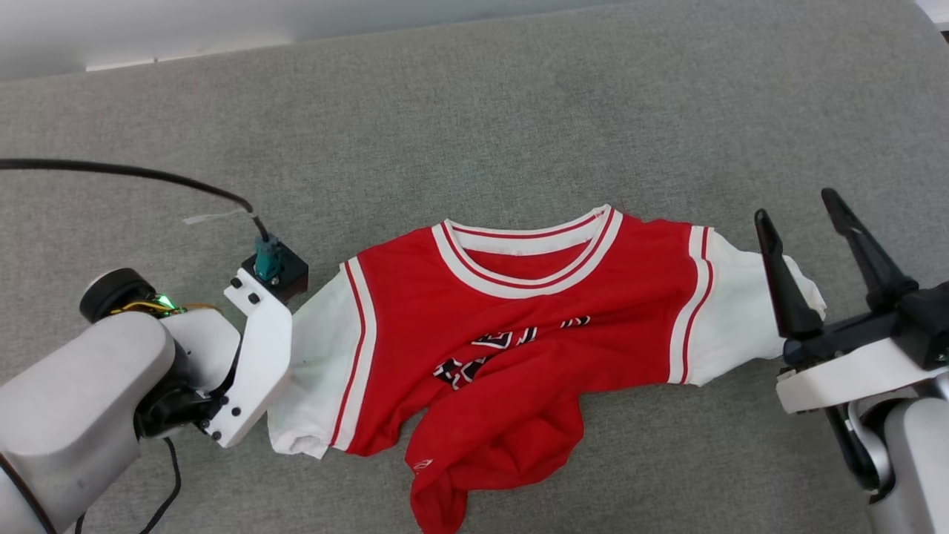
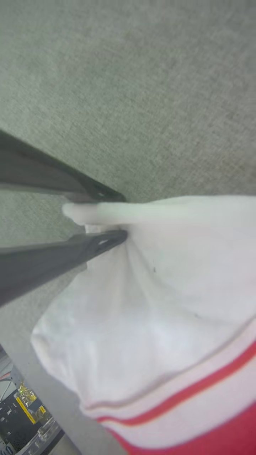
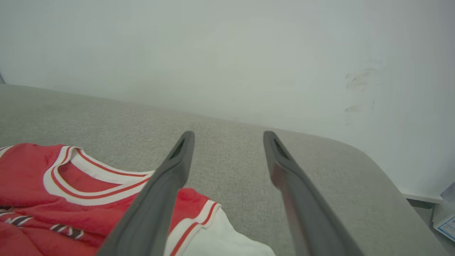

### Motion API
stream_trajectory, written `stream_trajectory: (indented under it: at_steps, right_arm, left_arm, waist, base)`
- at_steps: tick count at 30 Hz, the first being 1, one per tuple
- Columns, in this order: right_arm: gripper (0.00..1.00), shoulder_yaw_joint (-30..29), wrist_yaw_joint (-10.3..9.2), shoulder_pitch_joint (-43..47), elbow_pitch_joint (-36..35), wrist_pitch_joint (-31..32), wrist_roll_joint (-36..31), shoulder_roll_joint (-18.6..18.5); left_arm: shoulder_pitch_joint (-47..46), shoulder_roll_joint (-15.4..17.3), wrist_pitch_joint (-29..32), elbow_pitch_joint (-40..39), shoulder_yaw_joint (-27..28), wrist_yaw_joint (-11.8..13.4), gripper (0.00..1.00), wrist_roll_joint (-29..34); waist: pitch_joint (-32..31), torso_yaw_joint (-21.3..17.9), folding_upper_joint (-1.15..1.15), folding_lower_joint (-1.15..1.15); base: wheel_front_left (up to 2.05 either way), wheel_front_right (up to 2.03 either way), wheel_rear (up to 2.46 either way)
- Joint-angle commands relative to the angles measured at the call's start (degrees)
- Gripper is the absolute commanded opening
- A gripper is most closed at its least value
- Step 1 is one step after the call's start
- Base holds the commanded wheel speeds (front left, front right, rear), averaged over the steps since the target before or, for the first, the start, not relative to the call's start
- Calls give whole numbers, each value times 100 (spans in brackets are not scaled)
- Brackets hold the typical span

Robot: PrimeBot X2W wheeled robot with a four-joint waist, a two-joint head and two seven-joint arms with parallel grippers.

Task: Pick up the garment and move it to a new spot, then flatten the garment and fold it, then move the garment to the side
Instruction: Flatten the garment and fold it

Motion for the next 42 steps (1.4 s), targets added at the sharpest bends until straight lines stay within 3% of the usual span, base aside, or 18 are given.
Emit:
stream_trajectory:
  at_steps: [1, 6, 10, 17, 18, 22, 25, 29, 34, 41, 42]
  right_arm:
    - [100, -37, -6, -86, 18, -32, 24, -79]
    - [100, -90, -6, -271, -54, 178, 59, -480]
    - [100, 166, -5, -472, -243, 918, 252, -1077]
    - [100, 1216, -6, -1058, -569, 3304, 1564, -2745]
    - [100, 1806, -6, -1369, -628, 4474, 2399, -3387]
    - [100, 2433, -6, -1822, -522, 5724, 3252, -3862]
    - [100, 2698, -6, -2161, -212, 6325, 3624, -3829]
    - [100, 2868, -6, -2453, 345, 6571, 3791, -3546]
    - [100, 2991, -6, -2599, 1003, 6319, 3816, -3122]
    - [100, 3649, -5, -2303, 1572, 5757, 3899, -2671]
    - [69, 3685, -5, -2320, 1604, 5649, 3942, -2648]
  left_arm:
    - [92, -75, -111, 93, -163, -2, 0, -17]
    - [-139, 145, -586, 64, -144, -2, 0, -206]
    - [-119, 356, -867, -18, -74, -2, 0, -343]
    - [-155, 587, -1108, -312, 27, 4, 0, -388]
    - [-203, 563, -1144, -445, 43, 42, 0, -330]
    - [-317, 490, -1147, -610, 56, 72, 0, -239]
    - [-416, 457, -1145, -695, 77, 67, 0, -179]
    - [-561, 434, -1144, -791, 120, 65, 0, -123]
    - [-690, 442, -1195, -892, 183, 77, 0, -68]
    - [-690, 420, -1278, -872, 188, 92, 0, -47]
    - [-661, 401, -1301, -854, 182, 90, 0, -58]
  waist:
    - [-56, 33, 0, 0]
    - [-322, 144, 0, 0]
    - [-492, 236, 0, 0]
    - [-473, 424, 0, 0]
    - [-371, 504, 0, 0]
    - [-171, 610, 0, 0]
    - [-6, 676, 0, 0]
    - [222, 751, 0, 0]
    - [501, 824, 0, 0]
    - [623, 852, 0, 0]
    - [588, 843, 0, 0]
  base:
    - [0, 0, 0]
    - [0, 0, 0]
    - [0, 0, 0]
    - [0, 0, 0]
    - [0, 0, 0]
    - [0, 0, 0]
    - [0, 0, 0]
    - [0, 0, 0]
    - [0, 0, 0]
    - [0, 0, 0]
    - [0, 0, 0]
